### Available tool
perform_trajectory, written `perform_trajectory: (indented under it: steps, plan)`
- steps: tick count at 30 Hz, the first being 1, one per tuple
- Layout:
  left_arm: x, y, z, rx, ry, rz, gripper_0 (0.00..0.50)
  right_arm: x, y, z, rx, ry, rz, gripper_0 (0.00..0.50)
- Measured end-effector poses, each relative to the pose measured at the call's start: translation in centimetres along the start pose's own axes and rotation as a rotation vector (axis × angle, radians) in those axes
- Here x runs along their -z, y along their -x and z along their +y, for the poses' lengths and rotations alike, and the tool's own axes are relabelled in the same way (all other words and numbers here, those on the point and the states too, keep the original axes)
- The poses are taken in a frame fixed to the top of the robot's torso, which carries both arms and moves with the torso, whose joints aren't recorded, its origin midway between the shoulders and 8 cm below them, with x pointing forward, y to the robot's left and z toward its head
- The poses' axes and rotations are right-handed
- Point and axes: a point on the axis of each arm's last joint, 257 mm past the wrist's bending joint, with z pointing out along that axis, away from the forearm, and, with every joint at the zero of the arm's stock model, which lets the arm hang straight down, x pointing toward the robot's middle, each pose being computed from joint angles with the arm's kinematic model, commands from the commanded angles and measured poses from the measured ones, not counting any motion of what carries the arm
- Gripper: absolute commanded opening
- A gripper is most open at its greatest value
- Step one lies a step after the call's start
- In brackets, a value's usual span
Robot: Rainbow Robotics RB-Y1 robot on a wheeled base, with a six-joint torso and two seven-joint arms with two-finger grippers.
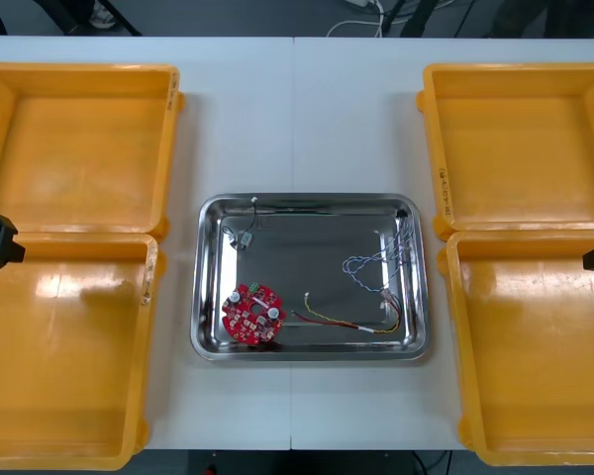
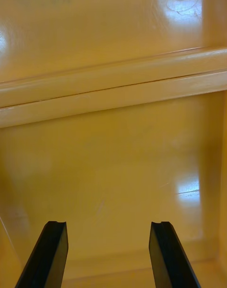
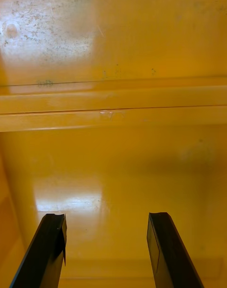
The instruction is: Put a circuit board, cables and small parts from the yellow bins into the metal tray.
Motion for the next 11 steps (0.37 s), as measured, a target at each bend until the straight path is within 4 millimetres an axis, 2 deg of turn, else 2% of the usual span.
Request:
perform_trajectory:
  steps: [11]
  plan:
    - [0.00, 0.03, 0.00, 0.000, 0.000, -0.001, 0.500, 0.00, 0.00, 0.01, 0.000, 0.000, 0.000, 0.500]
